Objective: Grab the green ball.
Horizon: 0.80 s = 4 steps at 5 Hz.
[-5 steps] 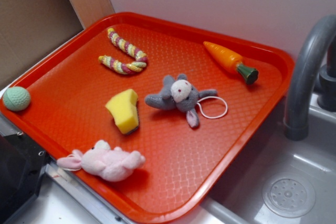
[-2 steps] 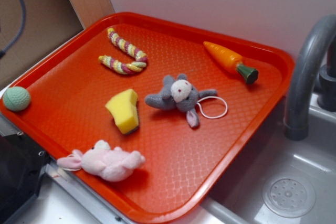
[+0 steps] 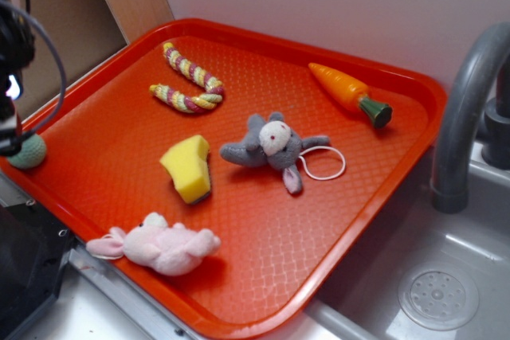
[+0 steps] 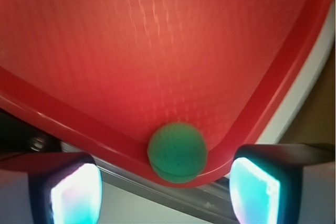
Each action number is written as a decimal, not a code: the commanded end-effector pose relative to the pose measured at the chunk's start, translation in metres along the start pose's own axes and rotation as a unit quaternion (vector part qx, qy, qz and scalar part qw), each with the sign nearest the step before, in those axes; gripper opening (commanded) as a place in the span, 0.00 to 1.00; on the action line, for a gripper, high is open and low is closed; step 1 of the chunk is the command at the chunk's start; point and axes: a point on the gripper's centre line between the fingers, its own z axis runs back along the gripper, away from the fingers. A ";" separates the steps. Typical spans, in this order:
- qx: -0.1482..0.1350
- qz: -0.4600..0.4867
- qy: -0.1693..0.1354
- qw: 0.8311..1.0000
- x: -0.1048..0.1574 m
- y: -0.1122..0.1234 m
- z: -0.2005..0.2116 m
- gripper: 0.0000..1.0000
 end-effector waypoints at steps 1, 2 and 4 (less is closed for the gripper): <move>-0.036 0.001 0.029 0.999 -0.013 0.002 -0.032 1.00; -0.034 0.014 0.025 0.999 -0.004 0.001 -0.040 1.00; -0.023 0.044 0.031 0.998 -0.005 0.007 -0.043 0.00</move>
